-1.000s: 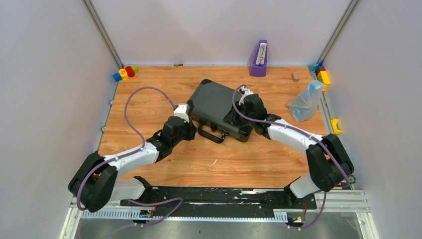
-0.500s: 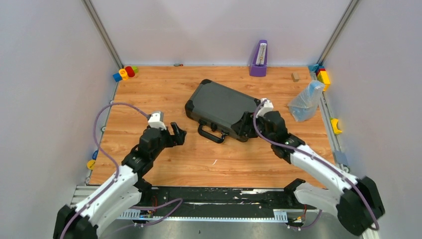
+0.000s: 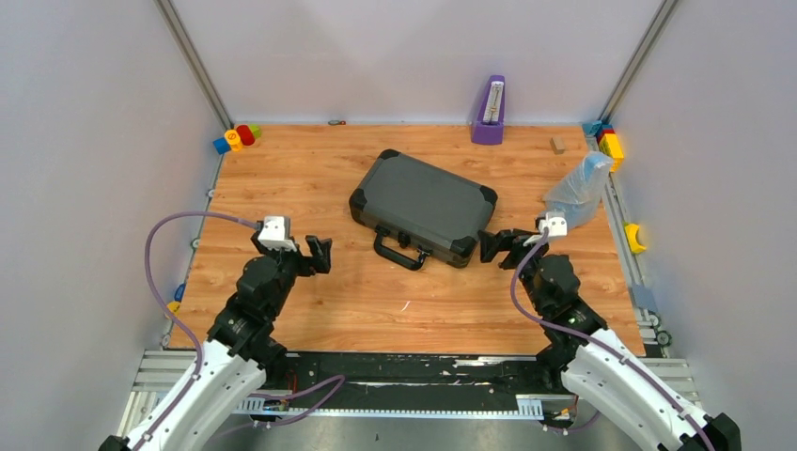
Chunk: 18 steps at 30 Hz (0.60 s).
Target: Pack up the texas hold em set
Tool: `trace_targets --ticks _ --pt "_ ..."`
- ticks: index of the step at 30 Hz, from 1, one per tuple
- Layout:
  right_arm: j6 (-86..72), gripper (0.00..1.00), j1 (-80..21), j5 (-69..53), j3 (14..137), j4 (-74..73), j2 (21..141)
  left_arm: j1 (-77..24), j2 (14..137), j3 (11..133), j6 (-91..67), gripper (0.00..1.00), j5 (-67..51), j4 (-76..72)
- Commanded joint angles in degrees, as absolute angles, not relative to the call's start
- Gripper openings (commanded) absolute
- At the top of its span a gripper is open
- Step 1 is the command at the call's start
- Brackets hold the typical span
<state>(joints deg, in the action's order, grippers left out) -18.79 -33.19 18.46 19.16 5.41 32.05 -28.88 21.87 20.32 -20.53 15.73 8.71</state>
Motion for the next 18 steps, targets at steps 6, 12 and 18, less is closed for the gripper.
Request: trace_targets --ticks 6,12,18 --pt "-1.19 0.89 -26.71 21.71 15.65 23.21 41.64 -28.68 37.2 20.72 3.6 1.0 25.93 -12.89" --pt "-7.68 0.89 -7.73 9.59 9.22 33.67 45.06 -24.34 44.69 12.69 9.52 1.0 27.76 -32.1" --pt "-6.64 0.89 -6.71 15.16 8.18 51.25 63.94 -10.3 54.27 10.3 3.79 1.0 18.17 -41.77"
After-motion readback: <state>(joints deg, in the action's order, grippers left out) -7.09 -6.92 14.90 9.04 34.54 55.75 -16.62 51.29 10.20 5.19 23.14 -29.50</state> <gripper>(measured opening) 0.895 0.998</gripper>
